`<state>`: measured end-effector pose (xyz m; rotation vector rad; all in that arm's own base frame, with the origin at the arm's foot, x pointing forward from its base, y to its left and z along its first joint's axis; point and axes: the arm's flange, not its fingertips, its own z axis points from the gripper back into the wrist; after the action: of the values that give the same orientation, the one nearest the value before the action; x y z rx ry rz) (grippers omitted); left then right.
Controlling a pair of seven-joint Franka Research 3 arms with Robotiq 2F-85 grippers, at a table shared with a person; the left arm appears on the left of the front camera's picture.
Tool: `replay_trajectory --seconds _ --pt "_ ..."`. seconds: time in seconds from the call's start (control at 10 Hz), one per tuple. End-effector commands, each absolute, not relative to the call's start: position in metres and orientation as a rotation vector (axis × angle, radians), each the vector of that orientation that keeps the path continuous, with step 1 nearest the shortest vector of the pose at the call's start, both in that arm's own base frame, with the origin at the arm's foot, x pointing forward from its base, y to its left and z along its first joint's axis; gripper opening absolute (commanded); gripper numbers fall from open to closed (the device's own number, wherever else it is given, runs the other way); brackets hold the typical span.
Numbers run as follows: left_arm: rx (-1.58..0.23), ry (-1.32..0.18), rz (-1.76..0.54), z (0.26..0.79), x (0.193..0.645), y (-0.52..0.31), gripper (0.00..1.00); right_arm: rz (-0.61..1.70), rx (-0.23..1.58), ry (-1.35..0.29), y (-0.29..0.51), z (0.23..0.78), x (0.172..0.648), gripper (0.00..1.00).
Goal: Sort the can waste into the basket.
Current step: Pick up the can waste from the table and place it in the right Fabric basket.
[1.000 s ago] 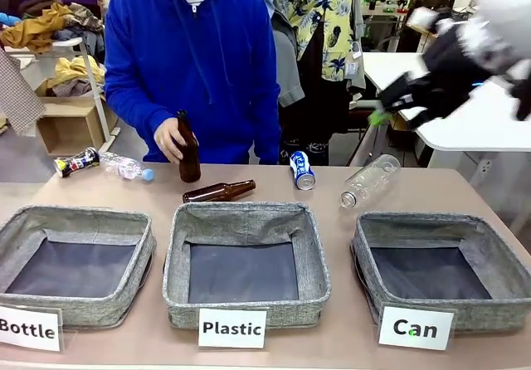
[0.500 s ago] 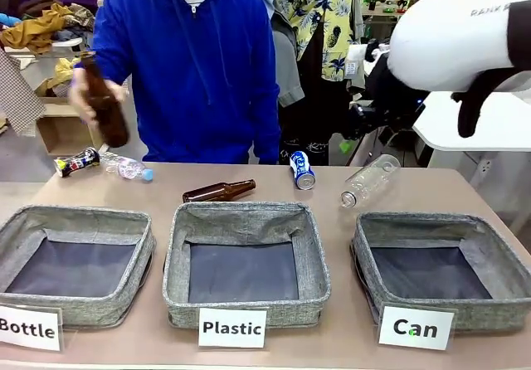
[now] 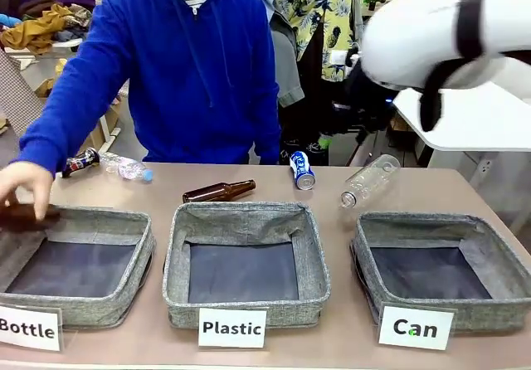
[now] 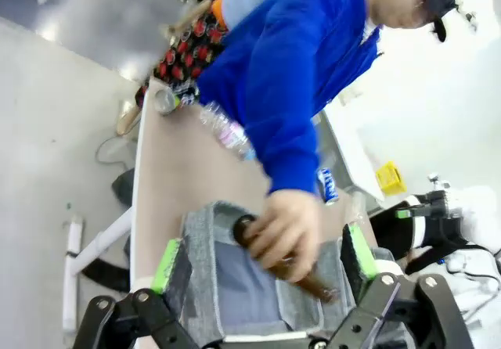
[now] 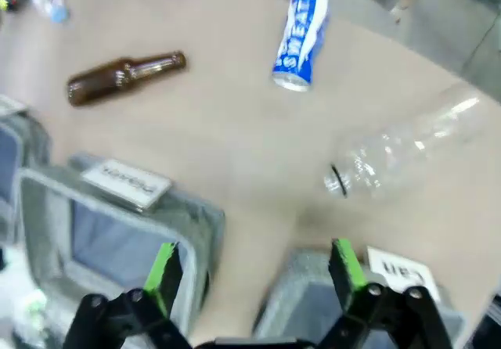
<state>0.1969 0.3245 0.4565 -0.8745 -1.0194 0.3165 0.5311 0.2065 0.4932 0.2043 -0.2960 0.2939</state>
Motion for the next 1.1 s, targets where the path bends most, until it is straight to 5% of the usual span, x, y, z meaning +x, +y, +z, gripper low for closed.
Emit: replay_trajectory --seconds 0.0,0.5,1.0 --pt "-0.946 -1.087 0.361 0.475 0.16 0.357 1.0 0.191 0.235 -0.26 0.241 0.493 0.601 1.0" --pt "-1.348 -1.248 0.27 0.462 0.098 0.401 1.0 0.004 0.085 -0.226 0.275 0.417 0.712 1.0" --pt "-1.296 -1.14 0.2 0.469 0.126 0.392 1.0 -0.075 0.024 -0.1 0.266 0.357 0.744 1.0"
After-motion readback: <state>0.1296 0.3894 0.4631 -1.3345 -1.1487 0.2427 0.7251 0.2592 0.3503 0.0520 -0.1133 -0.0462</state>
